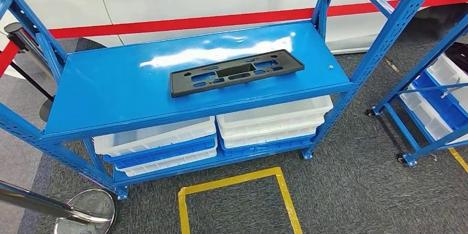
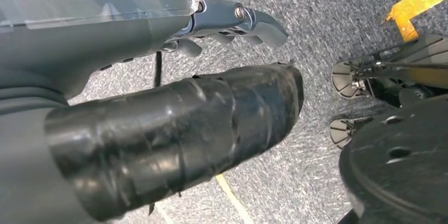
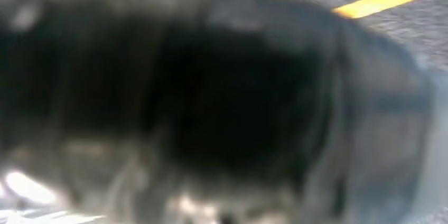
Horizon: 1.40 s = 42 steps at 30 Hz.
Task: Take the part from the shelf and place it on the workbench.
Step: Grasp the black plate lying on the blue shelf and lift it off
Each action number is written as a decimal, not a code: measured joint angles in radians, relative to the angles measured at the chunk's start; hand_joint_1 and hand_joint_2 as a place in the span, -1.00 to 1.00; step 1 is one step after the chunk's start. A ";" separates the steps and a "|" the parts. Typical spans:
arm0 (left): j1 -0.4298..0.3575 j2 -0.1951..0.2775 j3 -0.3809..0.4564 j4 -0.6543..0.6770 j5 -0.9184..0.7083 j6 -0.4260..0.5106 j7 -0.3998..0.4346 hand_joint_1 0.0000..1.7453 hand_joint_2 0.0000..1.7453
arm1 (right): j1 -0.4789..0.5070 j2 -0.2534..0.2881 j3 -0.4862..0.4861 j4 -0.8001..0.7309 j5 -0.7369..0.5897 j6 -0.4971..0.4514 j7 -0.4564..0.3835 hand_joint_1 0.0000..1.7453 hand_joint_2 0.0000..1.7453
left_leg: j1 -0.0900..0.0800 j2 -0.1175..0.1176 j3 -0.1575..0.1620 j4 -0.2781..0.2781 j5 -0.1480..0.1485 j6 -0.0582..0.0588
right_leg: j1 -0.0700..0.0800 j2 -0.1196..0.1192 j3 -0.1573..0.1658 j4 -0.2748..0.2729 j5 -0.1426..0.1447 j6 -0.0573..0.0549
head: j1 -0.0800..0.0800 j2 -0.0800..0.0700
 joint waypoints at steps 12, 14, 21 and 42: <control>0.034 -0.004 -0.005 0.021 0.019 -0.002 -0.053 -1.00 -1.00 | 0.005 0.015 -0.064 -0.293 -0.269 0.213 0.090 -1.00 -1.00 | 0.000 0.000 0.000 0.000 0.000 0.000 | 0.000 0.000 0.000 0.000 0.000 0.000 | 0.000 0.000; 0.040 -0.005 -0.010 0.025 0.022 -0.003 -0.064 -1.00 -1.00 | 0.014 0.019 -0.064 -0.353 -0.290 0.257 0.078 -1.00 -1.00 | 0.000 0.000 0.000 0.000 0.000 0.000 | 0.000 0.000 0.000 0.000 0.000 0.000 | 0.000 0.000; 0.062 -0.005 -0.032 0.041 0.035 -0.008 -0.103 -1.00 -1.00 | 0.048 0.033 -0.062 -0.556 -0.336 0.406 0.012 -1.00 -1.00 | 0.000 0.000 0.000 0.000 0.000 0.000 | 0.000 0.000 0.000 0.000 0.000 0.000 | 0.000 0.000; 0.100 0.003 -0.099 0.073 0.051 -0.018 -0.185 -1.00 -1.00 | 0.119 -0.111 0.341 -0.978 -0.294 0.407 -0.118 -1.00 1.00 | 0.000 -0.003 0.001 0.000 0.000 0.000 | 0.000 -0.002 0.002 0.000 0.000 0.000 | 0.000 0.000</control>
